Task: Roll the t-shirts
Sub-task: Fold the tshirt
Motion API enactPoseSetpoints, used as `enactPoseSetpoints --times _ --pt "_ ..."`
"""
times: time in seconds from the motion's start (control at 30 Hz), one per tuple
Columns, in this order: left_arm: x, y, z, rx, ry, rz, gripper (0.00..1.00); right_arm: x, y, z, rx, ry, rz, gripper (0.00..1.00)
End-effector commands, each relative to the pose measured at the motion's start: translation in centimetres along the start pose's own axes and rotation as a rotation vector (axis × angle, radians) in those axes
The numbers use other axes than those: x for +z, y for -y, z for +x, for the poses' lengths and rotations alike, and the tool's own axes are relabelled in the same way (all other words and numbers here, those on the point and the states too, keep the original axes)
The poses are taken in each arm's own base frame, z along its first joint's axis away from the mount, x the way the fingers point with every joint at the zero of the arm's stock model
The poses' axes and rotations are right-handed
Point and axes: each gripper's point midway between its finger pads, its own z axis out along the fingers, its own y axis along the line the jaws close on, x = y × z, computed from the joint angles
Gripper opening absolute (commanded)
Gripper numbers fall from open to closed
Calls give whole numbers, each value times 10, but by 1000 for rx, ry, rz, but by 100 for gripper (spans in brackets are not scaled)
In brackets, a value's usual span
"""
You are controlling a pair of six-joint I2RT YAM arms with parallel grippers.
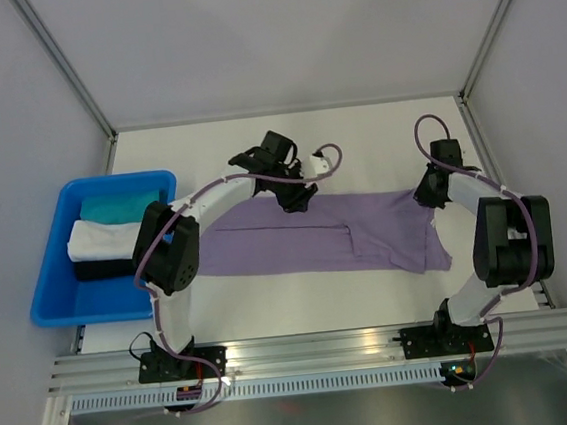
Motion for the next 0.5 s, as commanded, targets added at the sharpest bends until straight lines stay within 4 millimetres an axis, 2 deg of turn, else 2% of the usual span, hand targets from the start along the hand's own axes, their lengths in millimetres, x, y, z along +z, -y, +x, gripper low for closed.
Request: enactPoseSetpoints --times 0.0,0.03,0.07,0.1,0.17,0.23,0.27,0.3,0.37,0.47 --pt "-12 -49 56 -199 -150 -198 46 15 -25 -29 -10 55 -69 3" --pt "-16 -59 70 -229 -170 -233 46 19 -25 -31 -11 59 -65 3" --pt "-16 -61 84 -242 -199 -249 46 22 -24 -33 -14 62 -56 3" --pt "-17 -70 93 -244 -220 -296 45 28 -25 -38 -15 73 -49 2" --pt "-20 -76 112 -276 -253 -327 45 32 -23 -50 -2 104 -17 2" --pt "-20 -83 130 -320 -279 -342 45 46 -15 -47 -2 77 42 2" --pt "-18 -84 138 -337 -292 -342 45 50 -16 -56 2 83 52 1" --pt "-14 -84 150 -350 -322 -342 44 62 -10 -47 0 38 81 1" --pt "-14 -86 168 -372 -355 -350 43 72 -6 -49 2 25 104 0" --pt "-9 -84 188 -399 -383 -338 43 75 -8 -62 6 54 116 0"
